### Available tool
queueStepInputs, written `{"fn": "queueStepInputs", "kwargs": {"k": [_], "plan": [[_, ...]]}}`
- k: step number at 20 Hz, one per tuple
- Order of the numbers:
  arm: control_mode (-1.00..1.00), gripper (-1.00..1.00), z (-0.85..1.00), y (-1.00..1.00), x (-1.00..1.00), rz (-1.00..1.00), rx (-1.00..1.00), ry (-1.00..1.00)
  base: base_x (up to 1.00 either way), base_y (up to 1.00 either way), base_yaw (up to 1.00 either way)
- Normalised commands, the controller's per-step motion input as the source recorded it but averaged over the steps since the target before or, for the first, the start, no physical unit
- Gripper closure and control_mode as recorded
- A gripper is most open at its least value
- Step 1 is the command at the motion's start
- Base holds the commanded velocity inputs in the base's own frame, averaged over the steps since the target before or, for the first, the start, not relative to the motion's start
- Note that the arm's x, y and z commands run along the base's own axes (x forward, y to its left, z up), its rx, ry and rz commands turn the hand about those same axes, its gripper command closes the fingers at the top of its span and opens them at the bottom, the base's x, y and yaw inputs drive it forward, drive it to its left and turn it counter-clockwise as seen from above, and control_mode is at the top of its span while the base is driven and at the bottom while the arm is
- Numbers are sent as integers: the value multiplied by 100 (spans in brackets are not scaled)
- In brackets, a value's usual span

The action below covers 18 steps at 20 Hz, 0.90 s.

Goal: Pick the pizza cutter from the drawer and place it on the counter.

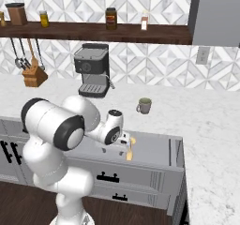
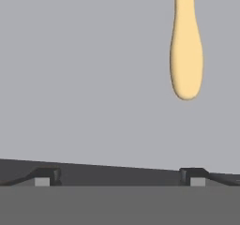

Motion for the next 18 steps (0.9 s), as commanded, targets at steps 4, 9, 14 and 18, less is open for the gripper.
{"fn": "queueStepInputs", "kwargs": {"k": [4, 9, 14, 18], "plan": [[-100, -100, -13, 0, 50, 0, 2, 0, 0, 0, 0], [-100, -100, -52, 0, -38, 0, 0, 16, 0, 0, 0], [-100, -100, -35, -13, -100, 5, 0, 14, 0, 0, 0], [-100, -100, 9, -20, -100, 14, 0, 0, 0, 0, 0]]}}
